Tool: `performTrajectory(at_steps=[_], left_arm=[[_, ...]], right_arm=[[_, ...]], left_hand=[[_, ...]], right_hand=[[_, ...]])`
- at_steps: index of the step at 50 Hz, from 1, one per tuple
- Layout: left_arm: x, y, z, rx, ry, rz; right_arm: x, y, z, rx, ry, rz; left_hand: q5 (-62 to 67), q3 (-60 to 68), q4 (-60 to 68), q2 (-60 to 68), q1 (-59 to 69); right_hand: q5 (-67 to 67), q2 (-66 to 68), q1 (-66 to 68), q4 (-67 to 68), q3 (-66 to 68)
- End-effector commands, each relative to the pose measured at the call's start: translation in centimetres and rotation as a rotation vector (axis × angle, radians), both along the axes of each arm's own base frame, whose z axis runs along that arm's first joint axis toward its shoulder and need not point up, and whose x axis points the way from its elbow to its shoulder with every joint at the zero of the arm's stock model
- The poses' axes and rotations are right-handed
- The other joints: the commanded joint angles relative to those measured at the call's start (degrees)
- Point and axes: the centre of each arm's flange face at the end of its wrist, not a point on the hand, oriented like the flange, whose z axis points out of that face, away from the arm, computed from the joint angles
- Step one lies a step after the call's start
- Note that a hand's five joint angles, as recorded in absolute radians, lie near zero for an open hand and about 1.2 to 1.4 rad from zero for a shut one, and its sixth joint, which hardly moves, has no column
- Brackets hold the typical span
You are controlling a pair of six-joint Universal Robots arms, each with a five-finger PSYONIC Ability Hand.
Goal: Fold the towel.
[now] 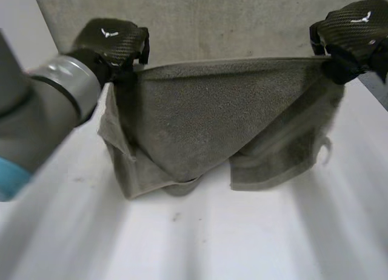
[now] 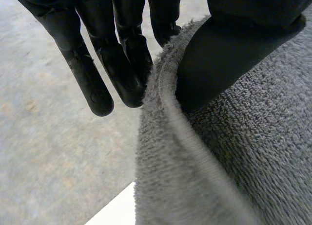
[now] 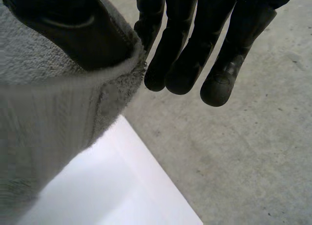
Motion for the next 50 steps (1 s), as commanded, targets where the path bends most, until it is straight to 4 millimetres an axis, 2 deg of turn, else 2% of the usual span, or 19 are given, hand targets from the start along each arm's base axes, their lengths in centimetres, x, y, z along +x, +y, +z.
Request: performTrajectory(at_steps=[1,5,8,13,19,22,24,27,29,30,32,35,38,41,46,47,48,49,50], left_arm=[[1.1,2.0,2.1,0.126,-0.148,-0.099],[1.9,-0.7,-2.2,0.353,-0.248,-0.052],[1.9,-1.6,-3.2,0.373,-0.255,-0.043],[0.5,-5.8,-7.6,0.358,-0.248,-0.028],[-0.9,-9.7,-8.5,0.233,-0.201,-0.005],[-1.7,-11.8,-7.0,0.104,-0.152,0.013],[-2.0,-13.4,-3.6,-0.059,-0.074,0.063],[-2.1,-13.9,-1.5,-0.153,-0.016,0.091],[-1.8,-14.4,2.7,-0.333,0.109,0.141],[-1.8,-14.4,2.7,-0.334,0.109,0.141],[-1.1,-13.5,6.7,-0.44,0.242,0.153],[-0.8,-13.1,7.6,-0.452,0.291,0.144],[-0.6,-12.9,6.5,-0.384,0.31,0.132],[-0.4,-12.6,3.9,-0.277,0.266,0.137],[1.7,-11.4,-4.9,0.012,0.091,0.187],[1.7,-11.4,-4.9,0.013,0.091,0.187],[2.2,-10.6,-7.0,0.078,0.047,0.194],[2.8,-9.5,-9.2,0.143,-0.004,0.198],[2.8,-9.5,-9.2,0.144,-0.005,0.199]], right_arm=[[0.1,2.3,0.9,0.11,0.143,0.082],[0.9,0.1,-2.7,0.232,0.206,0.108],[1.1,-0.7,-3.7,0.251,0.213,0.104],[3.2,-3.9,-7.4,0.251,0.206,0.115],[3.8,-7.7,-7.9,0.126,0.159,0.016],[4.6,-10.1,-6.7,-0.007,0.098,-0.048],[5.3,-11.4,-4.1,-0.16,0.018,-0.081],[5.6,-11.6,-2.4,-0.243,-0.031,-0.081],[5.5,-11.6,1.4,-0.418,-0.136,-0.084],[5.5,-11.6,1.4,-0.418,-0.136,-0.084],[5.1,-10.5,4.7,-0.542,-0.216,-0.072],[4.9,-10.0,5.6,-0.577,-0.237,-0.069],[5.0,-9.1,5.1,-0.541,-0.212,-0.039],[5.3,-8.5,2.1,-0.381,-0.138,0.022],[5.0,-6.6,-5.0,-0.032,0.025,0.111],[5.0,-6.6,-5.1,-0.031,0.025,0.111],[4.9,-5.8,-7.1,0.044,0.072,0.127],[4.9,-5.8,-7.1,0.045,0.072,0.128],[4.7,-5.1,-9.0,0.108,0.118,0.137]], left_hand=[[10.8,10.3,10.3,10.3,11.9],[10.8,10.3,10.3,10.3,11.9],[10.8,10.3,10.3,10.3,11.9],[10.8,10.3,10.3,10.3,11.9],[10.8,10.3,10.3,10.3,11.9],[10.8,10.3,10.3,10.3,11.9],[10.8,10.3,10.3,10.3,11.9],[10.8,10.3,10.3,10.3,11.9],[10.8,10.3,10.3,10.3,11.9],[10.8,10.3,10.3,10.3,11.9],[10.8,10.3,10.3,10.3,11.9],[10.8,10.3,10.3,10.3,11.9],[10.8,10.3,10.3,10.3,11.9],[10.8,10.3,10.3,10.3,11.9],[10.8,10.3,10.3,10.3,11.9],[10.8,10.3,10.3,10.3,11.9],[10.8,10.3,10.3,10.3,11.9],[10.8,10.3,10.3,10.3,11.9],[10.8,10.3,10.3,10.3,11.9]], right_hand=[[2.8,4.2,3.8,3.4,3.8],[2.8,4.2,3.8,3.4,3.8],[2.8,4.2,3.8,3.4,3.8],[2.8,4.2,3.8,3.4,3.8],[2.8,4.2,3.8,3.4,3.8],[2.8,4.2,3.8,3.4,3.8],[2.8,4.2,3.8,3.4,3.8],[2.8,4.2,3.8,3.4,3.8],[2.8,4.2,3.8,3.4,3.8],[2.8,4.2,3.8,3.4,3.8],[2.8,4.2,3.8,3.4,3.8],[2.8,4.2,3.8,3.4,3.8],[2.8,4.2,3.8,3.4,3.8],[2.8,4.2,3.8,3.4,3.8],[2.8,4.2,3.8,3.4,3.8],[2.8,4.2,3.8,3.4,3.8],[2.8,4.2,3.8,3.4,3.8],[2.8,4.2,3.8,3.4,3.8],[2.8,4.2,3.8,3.4,3.8]])
